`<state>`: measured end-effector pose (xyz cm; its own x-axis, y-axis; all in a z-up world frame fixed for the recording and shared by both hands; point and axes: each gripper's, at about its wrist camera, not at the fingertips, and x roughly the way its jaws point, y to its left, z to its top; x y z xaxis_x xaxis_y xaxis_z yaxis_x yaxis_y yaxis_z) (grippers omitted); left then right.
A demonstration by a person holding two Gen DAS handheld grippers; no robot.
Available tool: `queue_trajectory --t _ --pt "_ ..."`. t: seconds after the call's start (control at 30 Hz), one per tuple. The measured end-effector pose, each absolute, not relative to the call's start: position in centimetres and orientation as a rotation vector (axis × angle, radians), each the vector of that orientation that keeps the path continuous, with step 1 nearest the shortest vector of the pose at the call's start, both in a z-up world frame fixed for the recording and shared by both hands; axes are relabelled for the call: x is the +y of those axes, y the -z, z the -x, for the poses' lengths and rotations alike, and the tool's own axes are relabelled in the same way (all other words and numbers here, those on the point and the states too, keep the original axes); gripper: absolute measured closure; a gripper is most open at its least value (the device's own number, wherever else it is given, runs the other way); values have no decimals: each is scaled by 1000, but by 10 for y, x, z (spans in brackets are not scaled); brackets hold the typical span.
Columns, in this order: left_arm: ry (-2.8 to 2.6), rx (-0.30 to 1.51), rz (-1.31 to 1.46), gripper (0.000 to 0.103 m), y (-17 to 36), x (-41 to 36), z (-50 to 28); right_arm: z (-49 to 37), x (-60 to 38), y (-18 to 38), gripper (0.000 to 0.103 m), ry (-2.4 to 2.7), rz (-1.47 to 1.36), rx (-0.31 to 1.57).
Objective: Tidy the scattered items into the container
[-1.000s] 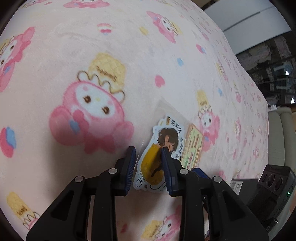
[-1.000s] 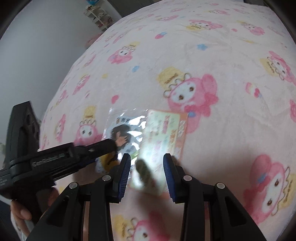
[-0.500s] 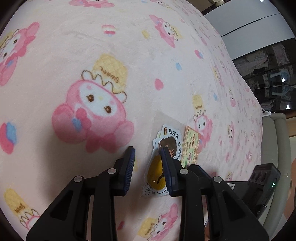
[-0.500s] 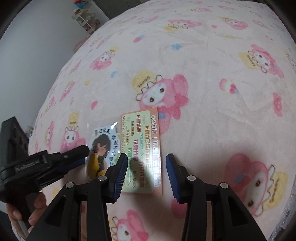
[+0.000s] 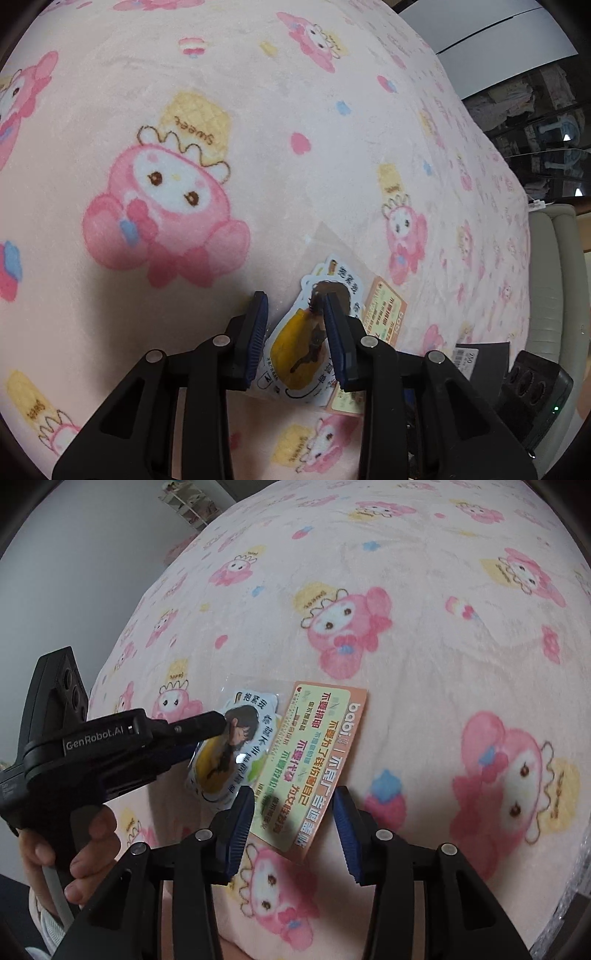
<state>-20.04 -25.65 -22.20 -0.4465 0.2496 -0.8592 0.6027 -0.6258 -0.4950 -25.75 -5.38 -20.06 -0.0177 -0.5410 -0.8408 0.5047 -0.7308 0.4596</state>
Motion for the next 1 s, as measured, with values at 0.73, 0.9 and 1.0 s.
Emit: queue_trajectory --t 0.73,0.9,1.0 --pt "2539 1344 -1623 92 161 -169 186 223 9 139 90 1921 -1390 -142" --pt "2677 1299 -1572 92 119 -135 175 208 48 104 90 1950 -1303 -173" --pt "2709 1241 -1553 92 110 -115 175 199 72 83 90 1958 -1244 -193"
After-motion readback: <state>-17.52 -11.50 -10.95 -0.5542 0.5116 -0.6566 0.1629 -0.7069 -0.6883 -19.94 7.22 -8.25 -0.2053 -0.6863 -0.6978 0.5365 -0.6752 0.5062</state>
